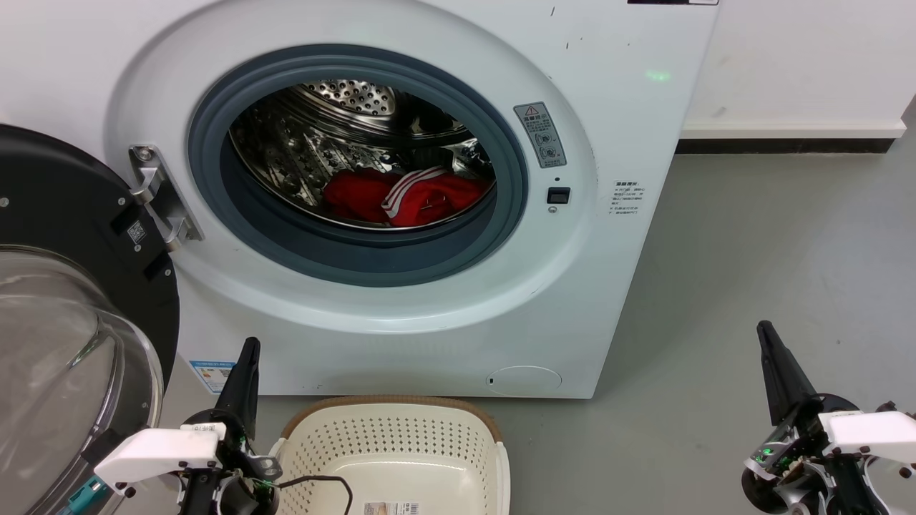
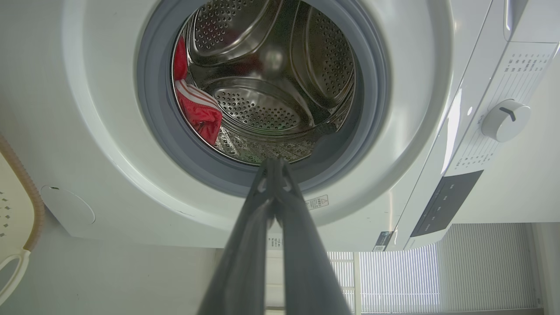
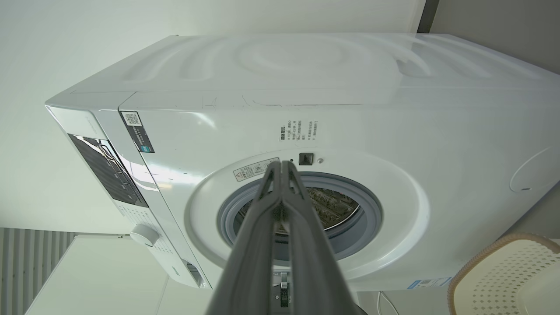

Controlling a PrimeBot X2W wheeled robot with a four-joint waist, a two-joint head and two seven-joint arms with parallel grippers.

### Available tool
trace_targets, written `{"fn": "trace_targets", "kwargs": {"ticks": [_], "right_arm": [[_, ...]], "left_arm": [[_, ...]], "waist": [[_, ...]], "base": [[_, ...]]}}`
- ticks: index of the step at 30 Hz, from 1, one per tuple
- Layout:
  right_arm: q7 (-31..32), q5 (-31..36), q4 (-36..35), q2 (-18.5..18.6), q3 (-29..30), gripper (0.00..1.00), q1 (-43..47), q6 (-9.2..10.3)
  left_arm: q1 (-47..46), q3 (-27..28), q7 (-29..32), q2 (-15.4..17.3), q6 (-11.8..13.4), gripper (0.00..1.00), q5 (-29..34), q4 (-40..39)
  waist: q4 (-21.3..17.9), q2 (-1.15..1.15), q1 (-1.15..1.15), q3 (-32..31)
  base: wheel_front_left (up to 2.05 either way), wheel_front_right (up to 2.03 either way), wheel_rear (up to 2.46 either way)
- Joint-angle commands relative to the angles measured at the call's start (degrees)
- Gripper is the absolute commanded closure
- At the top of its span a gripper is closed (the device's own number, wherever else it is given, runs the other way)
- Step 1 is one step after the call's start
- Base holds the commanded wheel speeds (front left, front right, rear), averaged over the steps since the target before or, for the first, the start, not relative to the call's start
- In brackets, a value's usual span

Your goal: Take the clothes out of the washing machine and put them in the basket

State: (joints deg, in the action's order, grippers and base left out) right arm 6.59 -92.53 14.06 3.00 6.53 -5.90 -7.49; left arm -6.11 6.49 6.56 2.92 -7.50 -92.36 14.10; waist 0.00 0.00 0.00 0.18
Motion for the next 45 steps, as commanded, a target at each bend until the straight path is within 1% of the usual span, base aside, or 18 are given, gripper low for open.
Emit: {"fn": "trace_targets", "kwargs": {"ticks": [1,23,24,27,30,34,38,45], "right_arm": [[0.0,0.3,0.1,-0.2,0.0,1.00,-0.8,0.00],[0.0,0.3,0.1,-0.2,0.0,1.00,-0.8,0.00],[-0.1,0.0,0.0,0.0,0.0,0.00,0.0,0.00],[-0.1,0.0,1.3,0.0,-0.1,0.00,1.1,0.00],[-1.1,0.5,1.2,0.0,-0.3,0.00,1.4,0.00],[-2.2,2.2,1.3,0.0,-0.2,0.00,1.7,0.00],[-3.3,6.4,0.6,0.0,0.2,0.00,2.0,0.00],[-5.2,14.9,-1.9,-0.1,0.3,0.00,2.7,0.00]], "left_arm": [[-0.4,0.1,0.1,-0.1,-0.1,1.00,-0.1,0.0],[-0.4,0.1,0.1,-0.1,-0.1,1.00,-0.1,0.0],[0.0,0.0,-0.1,0.0,0.0,0.00,0.0,0.0],[1.1,-0.3,-0.3,-0.1,0.0,0.00,0.0,1.3],[1.4,-0.4,-1.2,-0.1,0.0,0.00,0.6,0.7],[1.6,-0.1,-2.4,-0.1,0.0,0.00,3.7,-0.1],[1.7,-0.1,-3.5,-0.1,0.7,0.00,8.1,-1.4],[2.3,-1.0,-5.3,-0.1,3.0,0.00,16.1,-4.3]], "waist": [[0.0,0.00,0.00,0.0],[0.0,0.00,0.00,0.0],[0.0,0.00,0.00,0.0],[0.0,0.00,0.00,0.0],[0.0,0.00,0.00,0.0],[0.0,0.00,0.00,0.1],[0.0,0.00,0.00,0.2],[-0.1,0.00,0.00,0.3]], "base": [[0.00,0.00,0.00],[0.00,0.00,0.00],[0.00,0.00,0.00],[0.00,0.00,0.00],[0.00,0.00,0.00],[0.00,0.00,0.00],[0.00,0.00,0.00],[0.00,0.00,0.00]]}}
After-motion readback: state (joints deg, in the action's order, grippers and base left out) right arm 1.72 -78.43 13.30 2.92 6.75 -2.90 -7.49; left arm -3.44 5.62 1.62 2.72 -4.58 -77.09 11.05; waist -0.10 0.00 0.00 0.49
